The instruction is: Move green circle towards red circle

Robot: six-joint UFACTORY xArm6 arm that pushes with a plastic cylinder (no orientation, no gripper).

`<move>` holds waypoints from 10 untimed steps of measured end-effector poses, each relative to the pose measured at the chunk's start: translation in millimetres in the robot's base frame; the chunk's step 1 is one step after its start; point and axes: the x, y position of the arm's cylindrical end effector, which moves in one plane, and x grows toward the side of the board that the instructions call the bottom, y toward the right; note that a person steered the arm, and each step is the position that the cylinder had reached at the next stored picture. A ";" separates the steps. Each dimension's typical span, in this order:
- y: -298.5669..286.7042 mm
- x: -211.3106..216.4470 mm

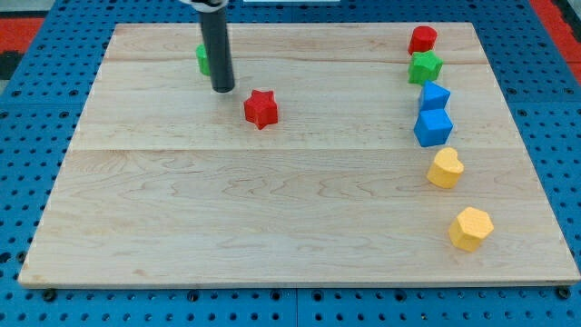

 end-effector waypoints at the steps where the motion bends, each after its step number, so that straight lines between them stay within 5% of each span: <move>1: -63.8 -7.8; 2: -76.3 -33.1; 3: -26.5 -58.6; 4: 59.6 -56.6; 6: 105.0 -17.7; 7: 143.4 -35.8; 9: 66.7 -53.1; 10: 106.2 -72.2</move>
